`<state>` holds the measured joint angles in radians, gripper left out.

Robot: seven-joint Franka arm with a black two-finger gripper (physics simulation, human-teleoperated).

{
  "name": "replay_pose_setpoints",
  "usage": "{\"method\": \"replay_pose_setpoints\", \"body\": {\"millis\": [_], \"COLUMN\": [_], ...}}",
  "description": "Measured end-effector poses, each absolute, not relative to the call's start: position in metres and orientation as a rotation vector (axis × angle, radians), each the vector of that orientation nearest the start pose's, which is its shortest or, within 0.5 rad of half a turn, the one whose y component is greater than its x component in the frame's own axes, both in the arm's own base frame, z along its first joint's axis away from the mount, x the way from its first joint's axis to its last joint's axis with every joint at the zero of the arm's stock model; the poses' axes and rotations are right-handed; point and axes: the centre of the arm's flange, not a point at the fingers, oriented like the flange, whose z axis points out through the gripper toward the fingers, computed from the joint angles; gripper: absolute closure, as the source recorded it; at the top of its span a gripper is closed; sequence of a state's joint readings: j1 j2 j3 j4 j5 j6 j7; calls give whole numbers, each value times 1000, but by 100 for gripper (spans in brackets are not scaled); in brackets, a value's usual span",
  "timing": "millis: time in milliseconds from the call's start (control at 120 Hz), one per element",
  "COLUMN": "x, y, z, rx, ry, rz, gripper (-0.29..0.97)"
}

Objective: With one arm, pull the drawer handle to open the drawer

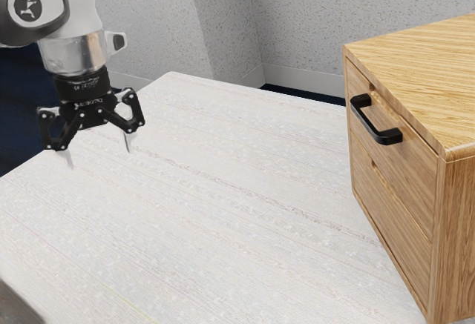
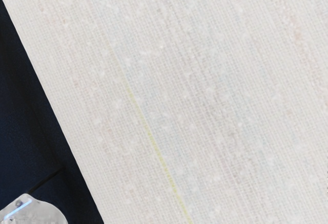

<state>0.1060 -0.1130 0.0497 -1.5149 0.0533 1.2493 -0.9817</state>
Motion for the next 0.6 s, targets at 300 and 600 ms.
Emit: {"method": "replay_pose_setpoints", "body": {"millis": [300,600], "x": [502,584], "y": [60,2], "z": [686,654], "rx": [-2409,-2458], "ry": [-1898,-2062], "rz": [-11,-198], "gripper": [0,0]}}
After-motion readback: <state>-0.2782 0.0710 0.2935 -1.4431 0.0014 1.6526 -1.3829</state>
